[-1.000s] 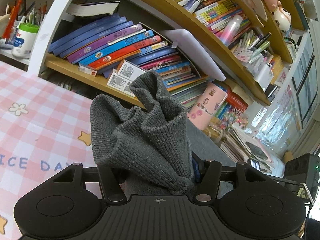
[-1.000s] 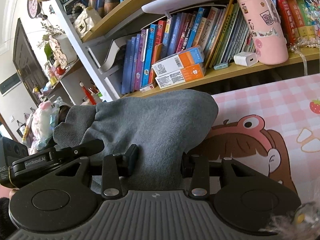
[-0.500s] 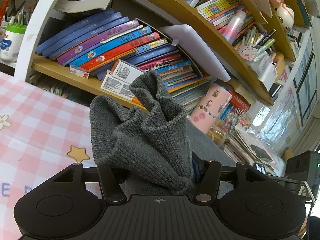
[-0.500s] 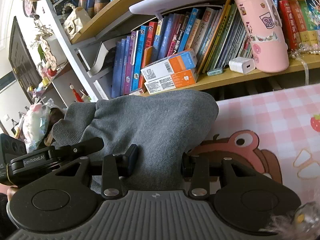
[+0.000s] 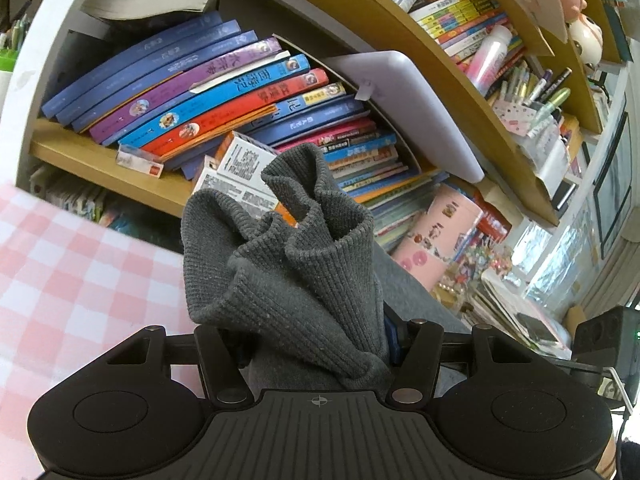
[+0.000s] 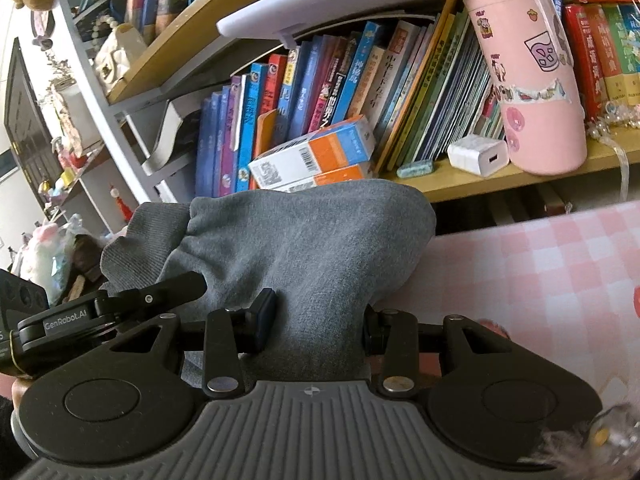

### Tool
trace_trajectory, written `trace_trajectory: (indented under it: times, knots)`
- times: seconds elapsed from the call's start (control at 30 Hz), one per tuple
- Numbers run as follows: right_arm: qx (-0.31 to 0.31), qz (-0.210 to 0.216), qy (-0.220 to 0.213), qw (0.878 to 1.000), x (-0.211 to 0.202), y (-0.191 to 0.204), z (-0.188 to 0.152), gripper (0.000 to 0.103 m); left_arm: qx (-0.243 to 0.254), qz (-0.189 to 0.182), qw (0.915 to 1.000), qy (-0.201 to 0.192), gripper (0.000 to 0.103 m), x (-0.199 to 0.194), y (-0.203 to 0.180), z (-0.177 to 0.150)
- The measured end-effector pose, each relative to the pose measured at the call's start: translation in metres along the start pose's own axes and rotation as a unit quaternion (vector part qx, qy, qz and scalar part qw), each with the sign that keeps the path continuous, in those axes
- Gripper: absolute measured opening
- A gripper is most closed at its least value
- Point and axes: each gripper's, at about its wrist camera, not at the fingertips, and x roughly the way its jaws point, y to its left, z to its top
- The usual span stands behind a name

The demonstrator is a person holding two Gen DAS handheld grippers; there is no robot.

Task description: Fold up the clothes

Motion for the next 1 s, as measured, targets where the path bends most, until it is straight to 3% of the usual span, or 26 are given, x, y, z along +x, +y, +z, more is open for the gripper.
trace_trajectory:
  times: [0.3,0.57,0.63,0.77,1.0]
  knots:
    - [0.013,-0.004,0.012,1.0,0.031,-0.021,0.009,0.039,-0.005,-0.006,0.9999,0.014,0.058,0.03,0.017,0.006]
    - [0.027,-0.007,0.015,0.999,0.037,-0.029,0.0,0.05,-0.02,-0.011,0.9993,0.03,0.066,0.034,0.028,0.003]
    - [0.026,-0.007,0.016,1.0,0.038,-0.028,-0.001,0.056,-0.023,-0.007,0.9992,0.033,0.076,0.035,0.029,0.002]
    - [0.026,-0.013,0.009,1.0,0.036,-0.028,-0.003,0.079,-0.022,0.013,0.9995,0.02,0.093,0.033,0.029,0.001]
    - [0.031,-0.025,-0.009,0.999,0.012,-0.032,-0.015,0.085,-0.007,0.026,0.9995,-0.019,0.1,-0.002,0.026,-0.007]
